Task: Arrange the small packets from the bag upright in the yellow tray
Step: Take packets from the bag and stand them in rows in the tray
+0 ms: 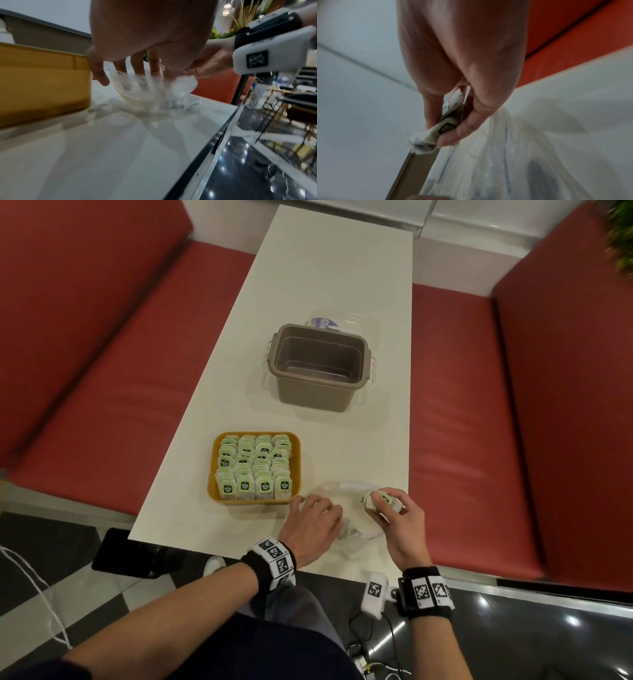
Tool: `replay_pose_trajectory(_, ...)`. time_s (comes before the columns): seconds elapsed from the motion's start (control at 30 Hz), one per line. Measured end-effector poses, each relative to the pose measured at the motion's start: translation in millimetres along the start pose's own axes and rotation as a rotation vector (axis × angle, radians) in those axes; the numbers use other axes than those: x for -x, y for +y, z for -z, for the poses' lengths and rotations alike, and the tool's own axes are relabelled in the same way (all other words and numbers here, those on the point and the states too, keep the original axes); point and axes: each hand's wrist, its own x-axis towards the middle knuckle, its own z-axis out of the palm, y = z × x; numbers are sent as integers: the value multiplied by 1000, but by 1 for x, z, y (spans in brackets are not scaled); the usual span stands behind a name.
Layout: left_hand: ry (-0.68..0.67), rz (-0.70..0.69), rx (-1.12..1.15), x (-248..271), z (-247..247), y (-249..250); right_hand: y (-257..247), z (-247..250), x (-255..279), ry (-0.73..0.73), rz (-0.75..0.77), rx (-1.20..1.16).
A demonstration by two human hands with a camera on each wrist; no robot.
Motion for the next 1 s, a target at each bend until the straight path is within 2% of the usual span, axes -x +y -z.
replay_pose_trajectory(0.13, -10, -20, -106, -9, -11, 2, 9, 4, -1, 31, -67, -172)
replay_pose_trajectory(0.33, 31, -63, -254, -15, -9, 14, 12, 0, -4, 17, -45, -91)
replay_pose_trajectory(0.4, 54, -86, -240, -15, -7, 17, 12, -1, -3, 16, -46, -85)
replay_pose_trajectory(0.53, 5, -132, -238, -17, -5, 19, 13, 2, -4, 29, -57, -103)
replay_pose_trajectory(0.67, 109, -152, -148, -22, -7, 9, 9, 5, -5, 35, -73, -115)
replay_pose_trajectory(0.7, 144, -161, -89, -23, -7, 7, 7, 4, -4, 37, -76, -110)
replay_pose_trajectory(0.77, 205, -131, 166, -23, 2, 5, -2, 2, -1, 28, -80, -112)
replay_pose_trajectory(0.8, 247, -75, 350, -21, 9, 4, -9, 0, 2, 16, -81, -122)
replay_pose_trajectory(0.87, 296, 128, 766, -18, 29, 6, -26, -7, 9, -15, -64, -124)
replay_pose_trajectory(0.93, 217, 366, 1257, -16, 54, 8, -48, -18, 18, -62, 9, -33)
replay_pose_trajectory(1.0, 97, 460, 1619, -15, 74, 9, -71, -33, 30, -131, 136, 175)
